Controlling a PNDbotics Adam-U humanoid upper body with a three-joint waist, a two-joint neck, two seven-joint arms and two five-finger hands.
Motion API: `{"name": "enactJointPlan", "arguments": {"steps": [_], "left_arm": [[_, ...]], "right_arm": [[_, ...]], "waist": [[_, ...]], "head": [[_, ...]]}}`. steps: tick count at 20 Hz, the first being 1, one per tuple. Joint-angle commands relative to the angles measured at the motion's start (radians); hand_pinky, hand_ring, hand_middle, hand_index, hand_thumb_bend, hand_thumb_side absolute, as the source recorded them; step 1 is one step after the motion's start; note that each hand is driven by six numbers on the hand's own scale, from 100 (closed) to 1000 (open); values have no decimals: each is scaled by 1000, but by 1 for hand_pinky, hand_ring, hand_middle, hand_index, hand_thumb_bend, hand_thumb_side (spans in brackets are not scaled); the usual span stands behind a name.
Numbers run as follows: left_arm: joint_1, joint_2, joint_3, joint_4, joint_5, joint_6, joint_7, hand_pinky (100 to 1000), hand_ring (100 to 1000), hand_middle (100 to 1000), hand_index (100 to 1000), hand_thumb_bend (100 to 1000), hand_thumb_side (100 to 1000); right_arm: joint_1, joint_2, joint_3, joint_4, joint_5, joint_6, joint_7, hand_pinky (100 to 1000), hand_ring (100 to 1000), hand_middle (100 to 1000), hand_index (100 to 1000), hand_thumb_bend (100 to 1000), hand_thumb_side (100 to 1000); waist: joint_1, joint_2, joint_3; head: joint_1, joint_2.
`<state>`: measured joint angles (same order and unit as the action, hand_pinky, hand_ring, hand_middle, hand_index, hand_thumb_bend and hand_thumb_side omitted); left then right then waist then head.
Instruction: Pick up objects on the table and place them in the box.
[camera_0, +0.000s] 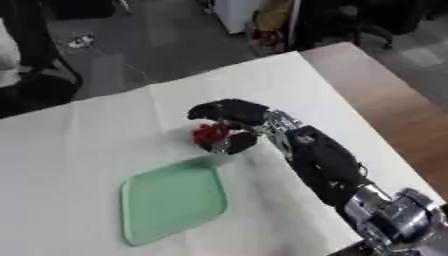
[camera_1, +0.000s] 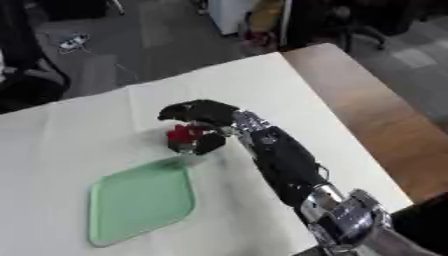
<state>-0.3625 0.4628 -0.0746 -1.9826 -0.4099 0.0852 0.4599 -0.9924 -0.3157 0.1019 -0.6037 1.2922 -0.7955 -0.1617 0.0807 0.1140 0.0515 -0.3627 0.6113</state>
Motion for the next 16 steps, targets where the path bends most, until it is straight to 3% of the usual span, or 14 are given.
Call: {"name": "enactJointPlan", "arguments": {"steps": [1,16], "left_arm": [[-13,10,5,-17,4,-2,-3,325,487,672,810,290,797],[-27,-13,4,-17,10,-5,-2,322,484,669,810,290,799]], "right_arm": [[-13,-9,-4,-4,25,3,6,776,877,937,997,362,937],[-33,-26,-27,27,3,59,-24,754,835,914,988,342,890]], "waist": [[1,-10,0],[22,9,10]], "head": [[-2,-11],[-10,-48]]}}
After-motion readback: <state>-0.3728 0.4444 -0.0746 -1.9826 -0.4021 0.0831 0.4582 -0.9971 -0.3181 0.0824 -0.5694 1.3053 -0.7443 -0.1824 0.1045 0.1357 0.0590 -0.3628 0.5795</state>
